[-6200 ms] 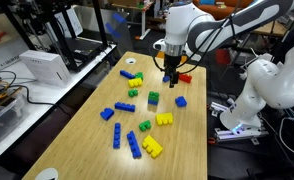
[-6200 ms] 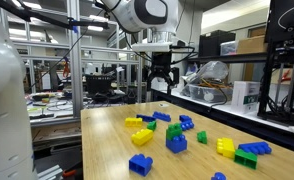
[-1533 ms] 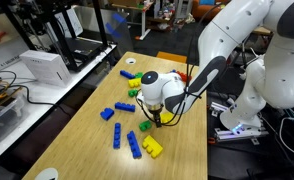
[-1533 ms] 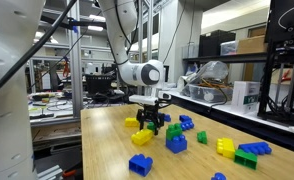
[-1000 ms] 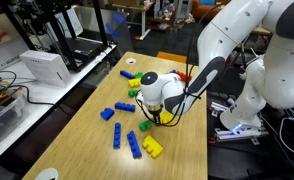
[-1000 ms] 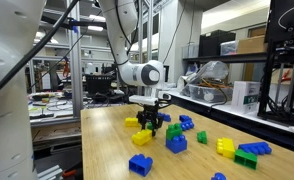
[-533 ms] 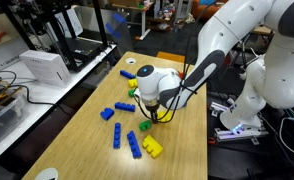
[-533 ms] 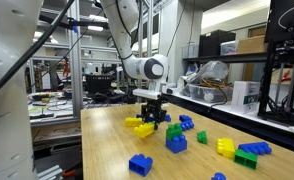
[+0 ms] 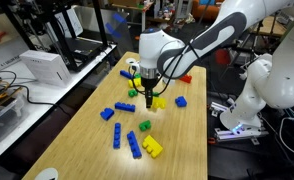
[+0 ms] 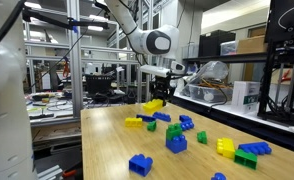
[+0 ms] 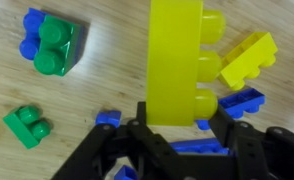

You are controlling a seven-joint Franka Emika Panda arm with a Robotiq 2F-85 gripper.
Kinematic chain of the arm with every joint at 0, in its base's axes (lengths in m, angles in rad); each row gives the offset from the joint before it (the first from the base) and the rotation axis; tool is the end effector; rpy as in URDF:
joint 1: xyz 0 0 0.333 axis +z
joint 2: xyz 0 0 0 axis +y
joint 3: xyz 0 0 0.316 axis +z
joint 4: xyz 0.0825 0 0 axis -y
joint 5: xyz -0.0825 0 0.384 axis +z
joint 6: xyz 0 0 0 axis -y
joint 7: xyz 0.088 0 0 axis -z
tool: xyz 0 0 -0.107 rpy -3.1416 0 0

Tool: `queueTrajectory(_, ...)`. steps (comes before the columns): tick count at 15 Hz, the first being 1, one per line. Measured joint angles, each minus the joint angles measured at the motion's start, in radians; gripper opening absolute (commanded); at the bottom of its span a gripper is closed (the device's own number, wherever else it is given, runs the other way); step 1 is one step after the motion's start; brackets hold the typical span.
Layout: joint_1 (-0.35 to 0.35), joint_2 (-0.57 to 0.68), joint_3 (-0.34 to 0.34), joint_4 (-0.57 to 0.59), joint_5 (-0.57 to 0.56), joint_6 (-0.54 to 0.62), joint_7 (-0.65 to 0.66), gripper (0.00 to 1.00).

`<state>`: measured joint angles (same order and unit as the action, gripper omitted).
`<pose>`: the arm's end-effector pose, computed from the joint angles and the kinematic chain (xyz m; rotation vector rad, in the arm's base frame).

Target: Attach a three piece yellow Lego to the stack of Legos

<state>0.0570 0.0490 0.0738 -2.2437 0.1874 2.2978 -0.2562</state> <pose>0.5244 0.0729 0.3466 -2.9725 -0.3924 -0.0210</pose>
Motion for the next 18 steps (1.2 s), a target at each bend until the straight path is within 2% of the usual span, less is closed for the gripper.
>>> queueTrajectory(3, -0.018, -0.078, -0.029, 0.006, 0.086, -0.054, -0.088, 0.39)
queueTrajectory(7, -0.044, -0.133, -0.111, 0.041, 0.206, -0.171, -0.221, 0.39)
queueTrajectory(13, -0.102, -0.122, -0.228, 0.125, 0.331, -0.355, -0.361, 0.39)
queueTrajectory(18, -0.17, -0.059, -0.298, 0.203, 0.449, -0.503, -0.469, 0.39)
